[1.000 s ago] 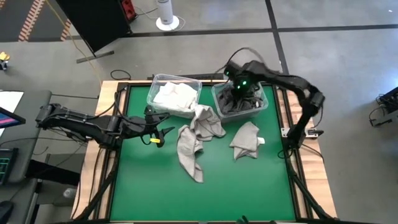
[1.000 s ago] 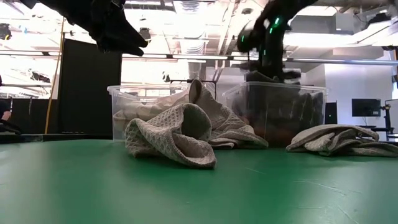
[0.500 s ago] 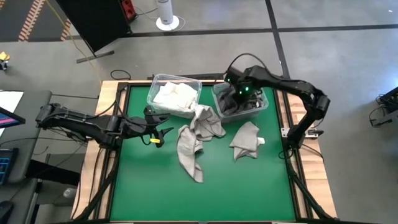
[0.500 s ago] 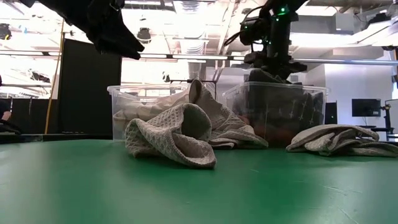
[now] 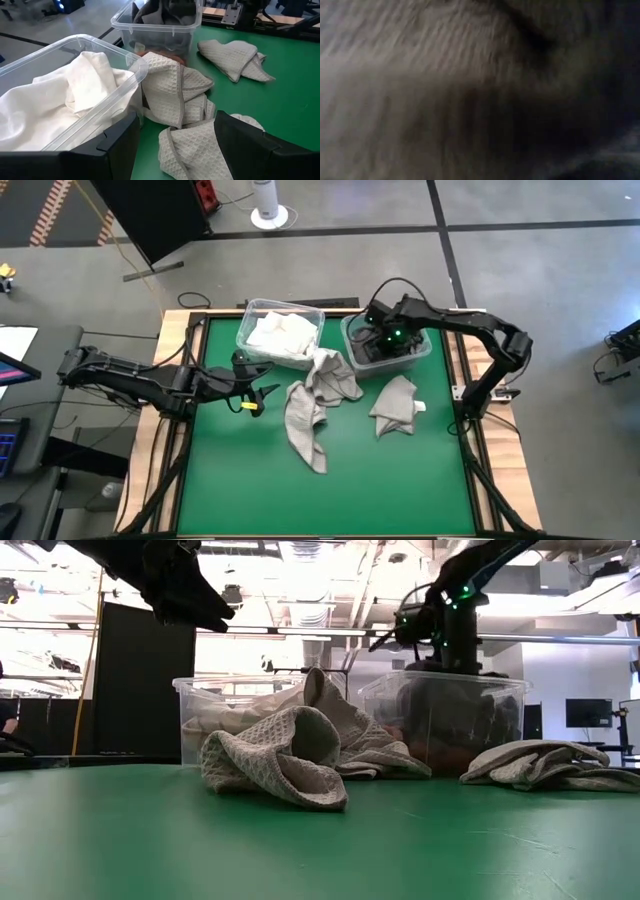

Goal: Sort towels by color in basket
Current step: Put the black microfiber towel into the right transparent bin

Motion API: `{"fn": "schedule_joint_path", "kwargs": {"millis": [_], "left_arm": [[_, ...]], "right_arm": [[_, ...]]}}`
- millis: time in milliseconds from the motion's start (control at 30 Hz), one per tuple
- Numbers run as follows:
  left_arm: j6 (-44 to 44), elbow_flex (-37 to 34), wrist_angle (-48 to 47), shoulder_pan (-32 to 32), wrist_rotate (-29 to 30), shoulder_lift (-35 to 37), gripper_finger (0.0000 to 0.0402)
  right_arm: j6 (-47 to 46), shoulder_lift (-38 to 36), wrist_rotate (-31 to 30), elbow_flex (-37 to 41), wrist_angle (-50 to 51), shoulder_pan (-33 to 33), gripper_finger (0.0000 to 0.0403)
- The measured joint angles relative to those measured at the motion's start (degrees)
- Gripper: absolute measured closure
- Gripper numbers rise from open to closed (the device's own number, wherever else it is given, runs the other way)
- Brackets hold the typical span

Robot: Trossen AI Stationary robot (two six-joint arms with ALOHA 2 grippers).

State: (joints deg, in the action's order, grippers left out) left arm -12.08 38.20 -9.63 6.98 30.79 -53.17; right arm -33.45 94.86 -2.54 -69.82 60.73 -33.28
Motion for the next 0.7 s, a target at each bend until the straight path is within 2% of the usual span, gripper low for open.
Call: {"fn": "schedule_joint_path", "kwargs": {"millis": [267,567,700], "left_arm": [[0.79,0.0,0.0,0.0,0.0,0.0,0.0155],[0.85,0.0,0.02,0.0,0.0,0.0,0.0155],[0.88,0.0,-0.3,0.01,0.0,0.0,0.0155]], "right_arm": [[-0.63,-0.04,-0.7,5.23,-10.54,-1.94,0.0345],[-0.66,7.5,-3.07,4.92,-10.69,-0.45,0.0345],[0.21,7.69,-2.98,4.71,-10.59,-0.45,0.0345]]}}
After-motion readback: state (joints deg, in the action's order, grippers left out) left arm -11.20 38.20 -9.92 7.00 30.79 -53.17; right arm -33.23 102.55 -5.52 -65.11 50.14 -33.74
